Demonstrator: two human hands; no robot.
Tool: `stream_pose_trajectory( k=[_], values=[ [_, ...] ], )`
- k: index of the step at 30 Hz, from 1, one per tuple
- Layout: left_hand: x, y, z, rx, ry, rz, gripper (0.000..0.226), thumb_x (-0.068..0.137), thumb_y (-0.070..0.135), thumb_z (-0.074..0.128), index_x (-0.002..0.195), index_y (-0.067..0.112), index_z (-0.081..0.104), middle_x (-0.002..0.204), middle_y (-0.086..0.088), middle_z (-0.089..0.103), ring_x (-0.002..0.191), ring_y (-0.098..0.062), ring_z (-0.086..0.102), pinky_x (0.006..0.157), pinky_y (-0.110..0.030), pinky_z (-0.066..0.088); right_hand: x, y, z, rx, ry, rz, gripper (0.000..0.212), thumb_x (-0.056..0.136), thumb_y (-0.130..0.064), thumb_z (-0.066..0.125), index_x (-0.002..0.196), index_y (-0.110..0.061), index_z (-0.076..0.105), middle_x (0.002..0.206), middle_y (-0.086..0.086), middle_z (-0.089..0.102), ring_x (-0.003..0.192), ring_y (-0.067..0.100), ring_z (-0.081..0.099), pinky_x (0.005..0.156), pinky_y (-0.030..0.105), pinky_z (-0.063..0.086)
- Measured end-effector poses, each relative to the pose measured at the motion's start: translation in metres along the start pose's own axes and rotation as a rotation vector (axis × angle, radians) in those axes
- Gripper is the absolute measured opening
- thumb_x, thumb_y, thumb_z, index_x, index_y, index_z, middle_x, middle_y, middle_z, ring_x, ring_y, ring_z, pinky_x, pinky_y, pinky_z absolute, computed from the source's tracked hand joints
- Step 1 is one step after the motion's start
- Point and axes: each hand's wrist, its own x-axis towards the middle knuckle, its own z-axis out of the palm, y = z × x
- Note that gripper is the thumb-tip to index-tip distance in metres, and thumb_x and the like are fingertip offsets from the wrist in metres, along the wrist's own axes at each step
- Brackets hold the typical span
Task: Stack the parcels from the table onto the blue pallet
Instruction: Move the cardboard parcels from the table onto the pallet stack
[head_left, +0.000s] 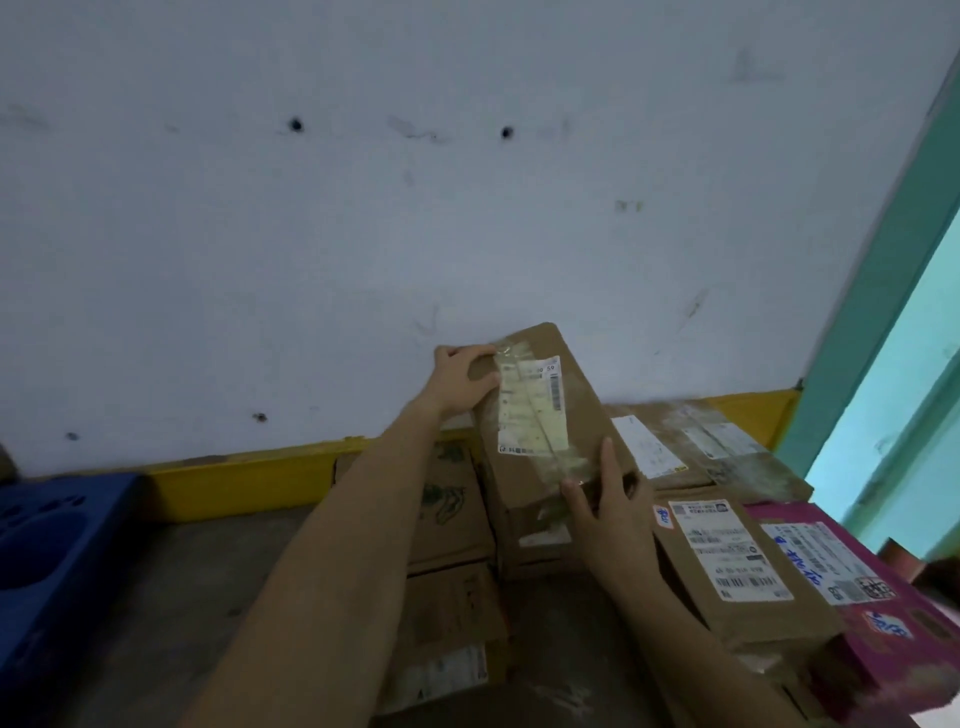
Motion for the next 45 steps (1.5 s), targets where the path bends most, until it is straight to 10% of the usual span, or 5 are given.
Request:
stream_pose_trajectory(
  k=[14,24,35,41,45],
  values=[
    [-0.147,-0.074,-0.220,0.219,0.300,-0.203,0.047,0.090,0.029,0.057,0.136,0.024,0.045,0.140,-0.013,0.023,0.133,-0.028,0.029,0.104,-0.030,0.034,-0.096,-0.141,0.116,0.082,-0.269,-0.256,0.069,0.095,-0.048,0.035,0.148,-0.030,-0.005,0.154,0.016,0.001,0.131,0.034,0.035,0.097,0.037,0.040],
    [-0.216,-0.189,-0.347,0.369,0.159,-0.360,0.049,0.089,0.028,0.061,0.135,0.020,0.047,0.141,-0.015,0.035,0.131,-0.030,0.036,0.108,-0.035,0.036,-0.189,-0.226,0.250,0.061,-0.402,-0.197,0.068,0.094,-0.054,0.028,0.148,-0.033,-0.008,0.155,0.013,-0.001,0.122,0.028,0.049,0.079,0.027,0.041],
    [-0.217,-0.272,-0.383,0.472,-0.065,-0.473,0.048,0.095,0.023,0.049,0.141,0.019,0.036,0.152,-0.013,0.023,0.141,-0.032,0.016,0.110,-0.040,0.025,-0.222,-0.277,0.320,-0.112,-0.413,-0.127,0.069,0.091,-0.064,0.021,0.148,-0.036,-0.003,0.142,0.007,0.018,0.100,0.018,0.055,0.067,0.024,0.046],
    [-0.215,-0.276,-0.377,0.624,-0.060,-0.433,0.047,0.098,0.011,0.031,0.145,0.020,0.029,0.155,-0.021,-0.008,0.142,-0.044,0.008,0.111,-0.048,0.024,-0.227,-0.296,0.349,-0.324,-0.315,-0.281,0.065,0.093,-0.060,0.023,0.149,-0.034,0.003,0.141,0.008,0.028,0.123,0.024,0.035,0.096,0.029,0.040],
    [-0.218,-0.277,-0.363,0.712,0.042,-0.350,0.037,0.093,0.001,0.032,0.127,0.006,0.043,0.150,-0.021,0.015,0.140,-0.038,0.011,0.111,-0.046,0.021,-0.221,-0.299,0.365,-0.240,-0.290,-0.270,0.063,0.094,-0.059,0.025,0.148,-0.036,0.002,0.135,0.008,0.028,0.118,0.024,0.039,0.089,0.029,0.045]
  ],
)
